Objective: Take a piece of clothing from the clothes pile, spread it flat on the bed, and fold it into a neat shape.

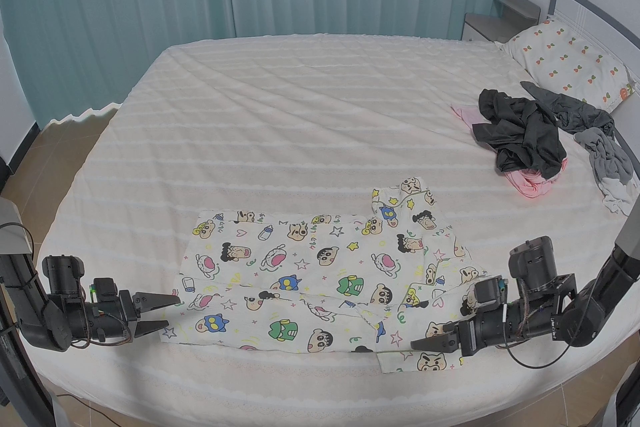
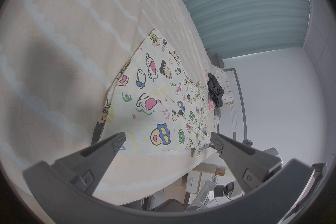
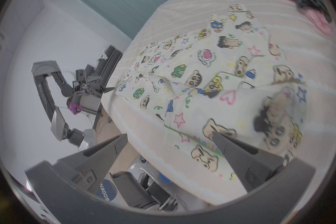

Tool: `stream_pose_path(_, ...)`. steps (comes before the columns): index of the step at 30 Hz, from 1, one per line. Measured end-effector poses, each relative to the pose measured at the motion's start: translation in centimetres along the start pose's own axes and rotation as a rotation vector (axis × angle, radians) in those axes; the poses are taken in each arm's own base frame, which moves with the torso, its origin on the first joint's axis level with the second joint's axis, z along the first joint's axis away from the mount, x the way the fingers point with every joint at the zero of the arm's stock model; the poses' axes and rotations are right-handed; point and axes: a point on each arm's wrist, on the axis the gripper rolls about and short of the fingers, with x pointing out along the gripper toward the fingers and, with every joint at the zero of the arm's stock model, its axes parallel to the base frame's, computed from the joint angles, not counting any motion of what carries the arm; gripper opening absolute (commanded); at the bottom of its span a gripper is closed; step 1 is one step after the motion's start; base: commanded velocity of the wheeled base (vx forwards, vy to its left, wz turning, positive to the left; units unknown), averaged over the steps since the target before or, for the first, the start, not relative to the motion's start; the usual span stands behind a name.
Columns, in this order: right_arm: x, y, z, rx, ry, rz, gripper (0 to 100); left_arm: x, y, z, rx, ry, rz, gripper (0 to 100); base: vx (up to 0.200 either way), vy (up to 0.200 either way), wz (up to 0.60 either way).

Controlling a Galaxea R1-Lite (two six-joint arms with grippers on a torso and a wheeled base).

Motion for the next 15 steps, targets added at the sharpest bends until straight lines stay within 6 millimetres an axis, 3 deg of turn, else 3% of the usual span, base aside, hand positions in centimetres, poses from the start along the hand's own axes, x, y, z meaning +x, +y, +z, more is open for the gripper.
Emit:
stream_pose_path(7, -3.0, -1.4, -1.1, 0.115, -0.052, -0.06, 100, 0.0, 0.0, 0.0, 0.0, 0.0, 0.0, 100, 0.0, 0.0, 0.0)
stream_pose_path(15, -3.3, -3.0, -1.1, 0.154, -0.092, -0.075, 100, 0.0, 0.0, 0.0, 0.0, 0.0, 0.001, 100, 0.0, 0.0, 0.0)
